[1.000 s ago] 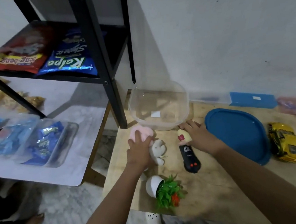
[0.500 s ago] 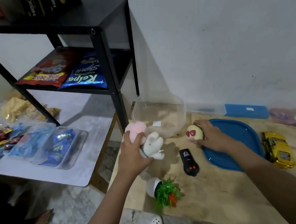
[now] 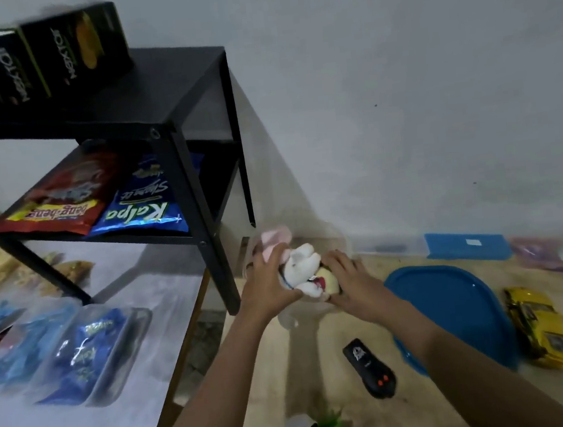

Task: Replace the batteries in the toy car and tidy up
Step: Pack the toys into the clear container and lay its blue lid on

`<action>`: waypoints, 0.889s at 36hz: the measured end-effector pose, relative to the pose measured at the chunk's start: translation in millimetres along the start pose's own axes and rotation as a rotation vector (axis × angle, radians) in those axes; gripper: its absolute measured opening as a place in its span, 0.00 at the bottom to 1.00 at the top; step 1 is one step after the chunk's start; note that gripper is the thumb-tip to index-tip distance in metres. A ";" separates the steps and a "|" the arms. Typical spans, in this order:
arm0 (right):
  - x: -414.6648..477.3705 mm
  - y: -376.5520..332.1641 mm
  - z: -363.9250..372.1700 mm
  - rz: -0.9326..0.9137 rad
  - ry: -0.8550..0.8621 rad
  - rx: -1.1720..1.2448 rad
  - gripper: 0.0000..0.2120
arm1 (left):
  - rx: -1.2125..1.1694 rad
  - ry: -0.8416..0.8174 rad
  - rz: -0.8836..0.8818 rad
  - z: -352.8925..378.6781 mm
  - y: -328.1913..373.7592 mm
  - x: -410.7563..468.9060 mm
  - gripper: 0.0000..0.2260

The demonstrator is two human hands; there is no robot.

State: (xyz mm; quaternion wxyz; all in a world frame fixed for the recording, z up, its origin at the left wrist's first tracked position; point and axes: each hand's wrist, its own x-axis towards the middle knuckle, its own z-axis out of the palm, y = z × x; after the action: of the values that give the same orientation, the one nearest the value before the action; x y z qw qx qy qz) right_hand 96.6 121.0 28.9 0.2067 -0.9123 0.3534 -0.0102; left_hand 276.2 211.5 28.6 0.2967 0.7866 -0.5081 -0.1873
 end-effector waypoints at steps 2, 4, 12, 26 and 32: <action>10.3 2.9 7.3 -0.001 -0.043 -0.022 0.32 | 0.003 -0.033 0.000 4.1 -7.9 7.8 0.39; 19.4 7.3 14.8 -0.024 -0.095 -0.059 0.32 | -0.003 -0.071 0.015 7.3 -14.2 15.4 0.39; 37.9 22.2 44.8 -0.090 -0.198 -0.167 0.38 | 0.157 -0.328 0.015 21.4 -24.7 33.3 0.38; 10.6 17.5 22.2 -0.214 -0.048 -0.027 0.17 | 0.217 -0.095 0.223 17.0 -22.4 -2.0 0.26; -34.4 28.4 9.3 -0.274 -0.116 -0.022 0.13 | 0.075 -0.074 0.291 21.2 -23.7 -76.0 0.20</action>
State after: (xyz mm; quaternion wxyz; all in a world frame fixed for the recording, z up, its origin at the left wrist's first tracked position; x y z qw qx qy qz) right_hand 54.1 127.9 13.9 0.2132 -0.9533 0.2130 0.0182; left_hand 248.4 282.2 -3.5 0.2724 0.7078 -0.6338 -0.1521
